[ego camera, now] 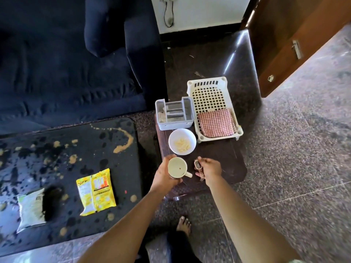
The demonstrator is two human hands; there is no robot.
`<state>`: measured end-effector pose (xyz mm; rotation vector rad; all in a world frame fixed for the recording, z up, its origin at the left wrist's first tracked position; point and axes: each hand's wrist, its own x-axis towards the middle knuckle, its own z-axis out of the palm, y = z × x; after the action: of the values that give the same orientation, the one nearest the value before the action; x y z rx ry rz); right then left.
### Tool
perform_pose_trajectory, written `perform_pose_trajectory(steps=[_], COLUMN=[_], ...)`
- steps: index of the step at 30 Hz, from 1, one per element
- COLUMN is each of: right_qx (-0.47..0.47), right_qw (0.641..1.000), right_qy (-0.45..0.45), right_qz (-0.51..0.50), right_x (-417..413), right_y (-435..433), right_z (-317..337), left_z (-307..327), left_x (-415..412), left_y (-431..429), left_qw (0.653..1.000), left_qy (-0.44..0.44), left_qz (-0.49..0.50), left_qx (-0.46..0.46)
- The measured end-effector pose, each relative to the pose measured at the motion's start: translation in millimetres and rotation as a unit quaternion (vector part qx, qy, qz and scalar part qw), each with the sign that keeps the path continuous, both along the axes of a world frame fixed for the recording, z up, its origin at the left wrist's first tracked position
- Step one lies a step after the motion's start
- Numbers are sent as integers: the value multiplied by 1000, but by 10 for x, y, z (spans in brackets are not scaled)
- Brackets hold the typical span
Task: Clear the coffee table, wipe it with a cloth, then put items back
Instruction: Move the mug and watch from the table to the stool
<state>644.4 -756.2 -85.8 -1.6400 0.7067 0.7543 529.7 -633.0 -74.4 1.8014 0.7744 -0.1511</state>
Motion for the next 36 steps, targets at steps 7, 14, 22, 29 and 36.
perform_pose_trajectory(steps=[7,14,22,29,36], right_qx=[-46,-99,-161,-223,-215], right_qw=[995,982,933,831,868], right_qy=[-44,-122,-276,-248,-252], right_qz=[78,107,168,444,369], right_x=[28,-52,-102,-14,-41], right_y=[17,-74,-374,-279,-178], right_z=[-114,-80,-58,-30,-69], left_z=[-55,26,7,-32,4], left_x=[13,35,-14,-55,-7], left_y=[4,79,-25,-42,60], left_qw=[1000,998,999,998,999], left_qy=[-14,25,-11,-19,21], left_qz=[-8,-49,-9,26,-26], left_qx=[10,-2,30,51,42])
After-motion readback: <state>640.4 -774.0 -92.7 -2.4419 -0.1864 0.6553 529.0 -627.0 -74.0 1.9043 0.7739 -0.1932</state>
